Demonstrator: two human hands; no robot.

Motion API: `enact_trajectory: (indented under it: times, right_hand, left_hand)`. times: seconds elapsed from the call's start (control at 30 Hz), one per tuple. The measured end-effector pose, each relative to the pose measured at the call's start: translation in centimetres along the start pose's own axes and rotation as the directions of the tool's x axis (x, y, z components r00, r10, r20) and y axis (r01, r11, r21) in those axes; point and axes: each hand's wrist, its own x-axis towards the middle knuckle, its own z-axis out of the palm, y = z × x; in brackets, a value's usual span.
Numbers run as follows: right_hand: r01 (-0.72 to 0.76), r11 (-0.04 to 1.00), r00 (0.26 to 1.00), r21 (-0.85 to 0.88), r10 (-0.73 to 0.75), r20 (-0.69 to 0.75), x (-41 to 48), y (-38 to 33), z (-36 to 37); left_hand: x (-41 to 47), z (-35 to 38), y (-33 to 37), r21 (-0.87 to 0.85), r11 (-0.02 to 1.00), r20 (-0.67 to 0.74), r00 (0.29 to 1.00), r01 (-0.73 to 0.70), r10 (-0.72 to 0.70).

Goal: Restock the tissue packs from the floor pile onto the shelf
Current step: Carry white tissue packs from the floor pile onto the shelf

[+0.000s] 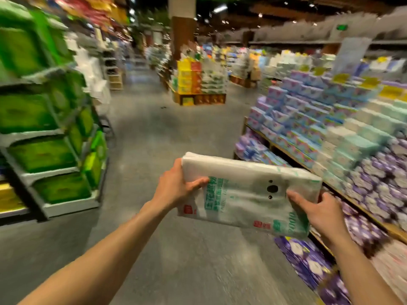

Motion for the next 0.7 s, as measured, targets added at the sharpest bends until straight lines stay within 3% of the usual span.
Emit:
enact_trajectory:
  times: [0.17, 0.3, 0.53, 0.7]
  right_hand:
    - [0.151, 0.986, 0.972, 0.070, -0.161, 0.172, 4.4, -7.7, 14.6]
    - [0.260, 0.961, 0.896, 0.089, -0.275, 0.350, 7.6, -12.7, 26.1]
    - [0.326, 0.916, 0.682, 0.233, -0.398, 0.613, 11.9, -20.3, 47.6]
    - [0.304, 0.891, 0.493, 0.338, -0.451, 0.745, 13.0, -27.1, 62.7]
  left_hand:
    - [3.9, -11.9, -7.2, 0.048, 0.996, -0.204, 0.976, 0.082, -0.070]
    - [6.2, -19.0, -13.0, 0.076, 0.980, -0.366, 0.920, 0.183, -0.144]
    - [9.9, -28.6, -23.0, 0.050, 0.931, -0.607, 0.751, 0.362, -0.260]
    - [11.8, -36.0, -28.0, -0.028, 0.868, -0.746, 0.567, 0.495, -0.348]
